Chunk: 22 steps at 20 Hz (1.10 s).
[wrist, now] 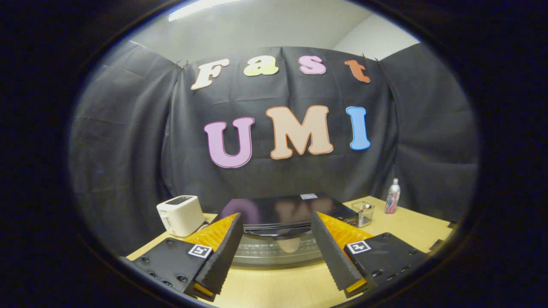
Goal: Open the toaster oven, put the food inside, and close the toaster oven door.
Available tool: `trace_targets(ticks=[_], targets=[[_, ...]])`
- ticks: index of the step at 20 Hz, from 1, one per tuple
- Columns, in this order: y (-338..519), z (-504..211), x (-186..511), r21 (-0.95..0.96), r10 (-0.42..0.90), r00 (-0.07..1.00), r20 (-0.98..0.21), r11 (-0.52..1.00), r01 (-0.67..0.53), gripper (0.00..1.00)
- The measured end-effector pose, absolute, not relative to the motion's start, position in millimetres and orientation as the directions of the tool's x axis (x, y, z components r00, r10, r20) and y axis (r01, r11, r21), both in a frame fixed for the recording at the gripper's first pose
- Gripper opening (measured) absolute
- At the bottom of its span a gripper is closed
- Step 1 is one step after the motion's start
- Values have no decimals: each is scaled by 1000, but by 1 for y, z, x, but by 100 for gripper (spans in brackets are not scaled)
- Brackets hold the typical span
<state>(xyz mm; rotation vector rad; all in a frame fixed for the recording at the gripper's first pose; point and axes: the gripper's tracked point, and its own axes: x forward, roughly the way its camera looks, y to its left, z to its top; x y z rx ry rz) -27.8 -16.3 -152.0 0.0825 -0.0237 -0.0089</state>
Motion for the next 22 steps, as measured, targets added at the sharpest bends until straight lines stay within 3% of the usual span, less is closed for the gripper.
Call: trace_targets(ticks=[9, 22], targets=[[-4, -114, -44, 82, 2, 998, 56, 997, -6, 98], [3, -120, -45, 47, 6, 999, 37, 999, -8, 98]])
